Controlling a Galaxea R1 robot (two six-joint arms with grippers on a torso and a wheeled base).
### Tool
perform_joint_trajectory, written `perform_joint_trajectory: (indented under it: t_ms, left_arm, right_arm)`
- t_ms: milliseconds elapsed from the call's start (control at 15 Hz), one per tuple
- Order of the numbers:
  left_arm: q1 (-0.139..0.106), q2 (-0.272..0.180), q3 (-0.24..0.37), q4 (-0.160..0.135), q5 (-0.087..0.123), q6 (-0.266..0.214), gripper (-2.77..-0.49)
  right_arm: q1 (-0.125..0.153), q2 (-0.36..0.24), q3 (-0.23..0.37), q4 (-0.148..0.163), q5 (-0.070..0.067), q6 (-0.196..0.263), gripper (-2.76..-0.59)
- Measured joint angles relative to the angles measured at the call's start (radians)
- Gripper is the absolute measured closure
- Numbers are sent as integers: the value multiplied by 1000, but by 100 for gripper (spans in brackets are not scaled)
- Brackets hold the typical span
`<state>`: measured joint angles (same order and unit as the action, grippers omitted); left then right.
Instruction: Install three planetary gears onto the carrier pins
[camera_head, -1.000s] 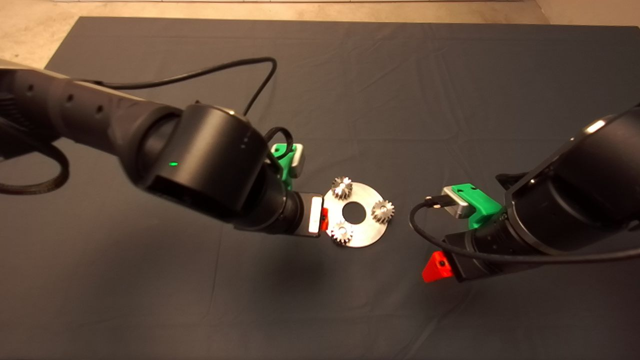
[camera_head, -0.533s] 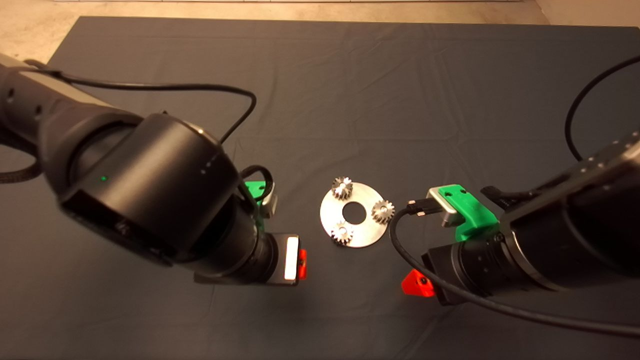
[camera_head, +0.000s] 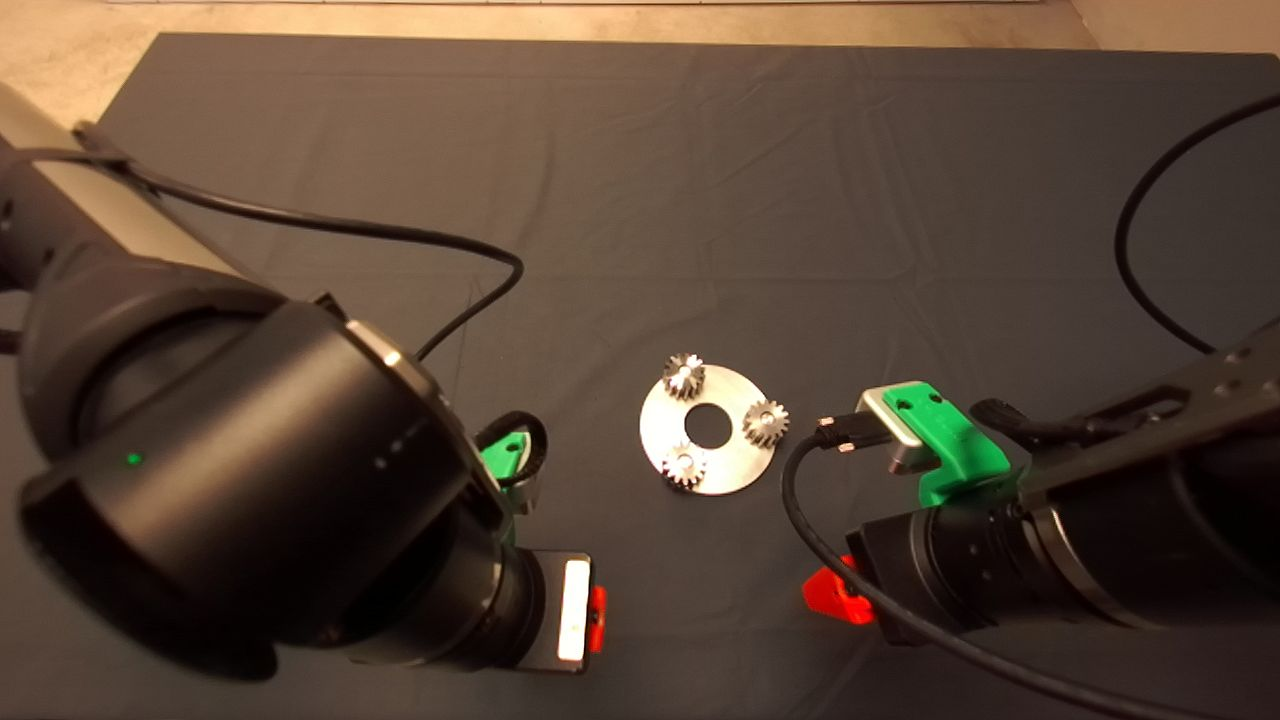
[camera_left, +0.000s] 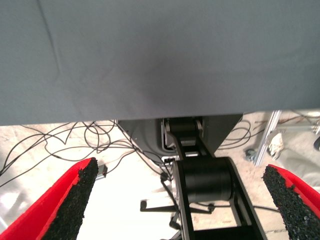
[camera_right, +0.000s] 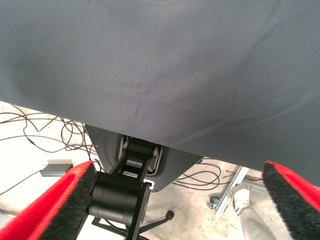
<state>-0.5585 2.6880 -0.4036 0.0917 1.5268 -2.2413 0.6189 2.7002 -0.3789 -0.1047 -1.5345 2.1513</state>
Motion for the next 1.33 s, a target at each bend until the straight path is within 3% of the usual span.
perform_joint_trajectory:
  t_ms: [133,267,333,600,933,1333]
  left_arm:
    - [-2,22,2,-1,0,-6,-237]
    - [-21,38,8,-3,0,-12,-237]
    - [-31,48,8,-3,0,-14,-238]
    - [-61,70,9,-3,0,-17,-260]
    - [-82,88,10,-2,0,-18,-275]
    - [-83,99,16,-2,1,-18,-275]
  right_arm:
    - [0,13,7,0,1,13,-260]
    - [0,24,9,0,1,17,-262]
    - [0,29,10,0,1,17,-272]
    - [0,49,11,1,1,20,-275]
    - [0,56,13,3,0,20,-275]
    - [0,68,14,4,0,20,-275]
